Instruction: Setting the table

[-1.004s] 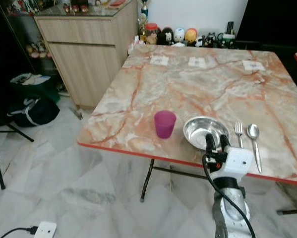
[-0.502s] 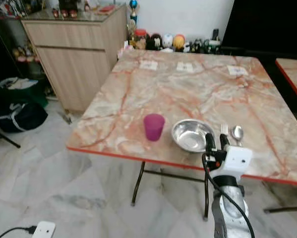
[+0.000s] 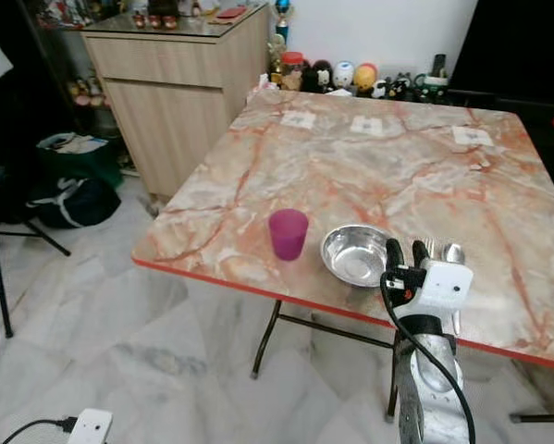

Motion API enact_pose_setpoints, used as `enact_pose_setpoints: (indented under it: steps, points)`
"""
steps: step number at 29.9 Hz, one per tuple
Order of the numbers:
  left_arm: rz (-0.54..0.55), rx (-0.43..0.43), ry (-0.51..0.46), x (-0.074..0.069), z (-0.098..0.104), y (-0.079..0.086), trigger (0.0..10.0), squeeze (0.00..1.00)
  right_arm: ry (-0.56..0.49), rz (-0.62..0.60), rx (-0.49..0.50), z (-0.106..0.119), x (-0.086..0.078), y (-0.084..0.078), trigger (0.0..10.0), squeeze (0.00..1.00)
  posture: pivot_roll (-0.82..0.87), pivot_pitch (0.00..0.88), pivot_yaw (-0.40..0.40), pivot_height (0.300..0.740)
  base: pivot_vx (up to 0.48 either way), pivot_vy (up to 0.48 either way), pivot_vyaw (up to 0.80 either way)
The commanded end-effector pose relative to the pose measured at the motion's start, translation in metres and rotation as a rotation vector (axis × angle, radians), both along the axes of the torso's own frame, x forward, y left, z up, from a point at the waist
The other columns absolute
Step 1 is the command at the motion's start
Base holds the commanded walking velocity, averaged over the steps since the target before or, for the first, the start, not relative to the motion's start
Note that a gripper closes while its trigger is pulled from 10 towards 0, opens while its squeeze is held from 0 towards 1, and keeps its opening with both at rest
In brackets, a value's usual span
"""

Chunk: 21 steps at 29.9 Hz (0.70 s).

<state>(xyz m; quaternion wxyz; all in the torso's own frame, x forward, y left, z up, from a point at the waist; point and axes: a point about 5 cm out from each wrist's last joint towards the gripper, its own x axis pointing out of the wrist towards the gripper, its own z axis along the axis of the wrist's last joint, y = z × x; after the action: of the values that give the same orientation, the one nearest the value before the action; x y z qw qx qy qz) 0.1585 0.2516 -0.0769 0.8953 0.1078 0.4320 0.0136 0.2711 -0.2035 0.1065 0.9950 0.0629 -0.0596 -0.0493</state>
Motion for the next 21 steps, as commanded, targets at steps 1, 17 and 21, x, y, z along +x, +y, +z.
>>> enact_pose_setpoints:
  steps: [1, 17, 21]
  points:
    - [-0.015, 0.006, 0.002, 0.0015, 0.0003, -0.0009, 10.0, 0.0, 0.019, 0.002, 0.004, -0.0036, -0.0005, 0.0004, 10.0, 0.0, 0.03, 0.0, 0.013, 0.74, 0.292, 0.0, 0.0]
    - [-0.014, 0.003, -0.012, 0.0015, 0.0011, -0.0002, 10.0, 0.0, 0.005, -0.024, 0.011, -0.0014, 0.0, -0.0022, 10.0, 0.0, 0.02, 0.0, 0.01, 0.74, 0.2, 0.0, 0.0]
    - [-0.011, 0.004, -0.012, 0.0007, 0.0007, -0.0004, 10.0, 0.0, -0.001, -0.077, 0.017, -0.0022, -0.0034, -0.0074, 10.0, 0.0, 0.03, 0.0, 0.009, 0.74, 0.0, 0.0, 0.0]
